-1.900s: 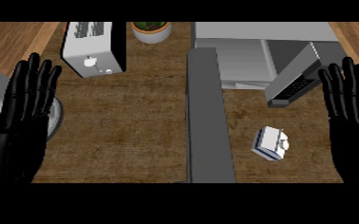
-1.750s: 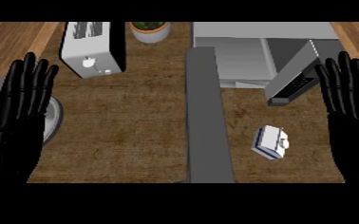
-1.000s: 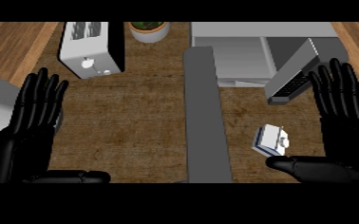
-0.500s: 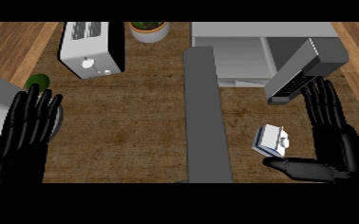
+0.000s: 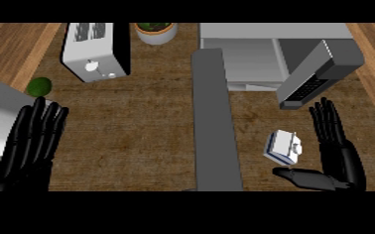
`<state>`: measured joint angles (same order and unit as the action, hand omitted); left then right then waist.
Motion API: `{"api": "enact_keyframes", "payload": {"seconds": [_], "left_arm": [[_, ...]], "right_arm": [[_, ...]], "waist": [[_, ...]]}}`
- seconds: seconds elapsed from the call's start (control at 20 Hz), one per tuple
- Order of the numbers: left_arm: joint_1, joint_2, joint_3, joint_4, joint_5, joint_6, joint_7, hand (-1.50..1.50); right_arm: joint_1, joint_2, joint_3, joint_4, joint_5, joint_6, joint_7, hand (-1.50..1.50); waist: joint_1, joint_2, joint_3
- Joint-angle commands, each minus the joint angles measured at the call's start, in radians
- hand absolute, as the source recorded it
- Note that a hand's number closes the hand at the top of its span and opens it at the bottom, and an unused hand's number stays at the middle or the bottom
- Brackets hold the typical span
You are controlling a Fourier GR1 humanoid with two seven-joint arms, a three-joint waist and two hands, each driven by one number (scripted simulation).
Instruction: Pick up the milk, place it into the microwave and close the microwave
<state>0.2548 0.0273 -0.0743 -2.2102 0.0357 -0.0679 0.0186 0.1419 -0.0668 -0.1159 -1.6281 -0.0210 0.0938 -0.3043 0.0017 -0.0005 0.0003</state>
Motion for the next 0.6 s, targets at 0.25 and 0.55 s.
{"api": "enact_keyframes", "payload": {"seconds": [0.25, 0.55], "left_arm": [[0.074, 0.011, -0.009, -0.064, 0.013, -0.019, -0.011, -1.5], [0.138, -0.027, -0.093, -0.074, -0.036, 0.004, -0.051, -1.5]], "right_arm": [[-0.038, -0.027, -0.085, 0.313, 0.003, 0.021, -0.232, -1.5], [-0.038, -0.018, -0.074, 0.43, 0.027, 0.022, -0.341, -1.5]], "waist": [[0.004, 0.0, 0.0], [0.002, 0.0, 0.0]]}}
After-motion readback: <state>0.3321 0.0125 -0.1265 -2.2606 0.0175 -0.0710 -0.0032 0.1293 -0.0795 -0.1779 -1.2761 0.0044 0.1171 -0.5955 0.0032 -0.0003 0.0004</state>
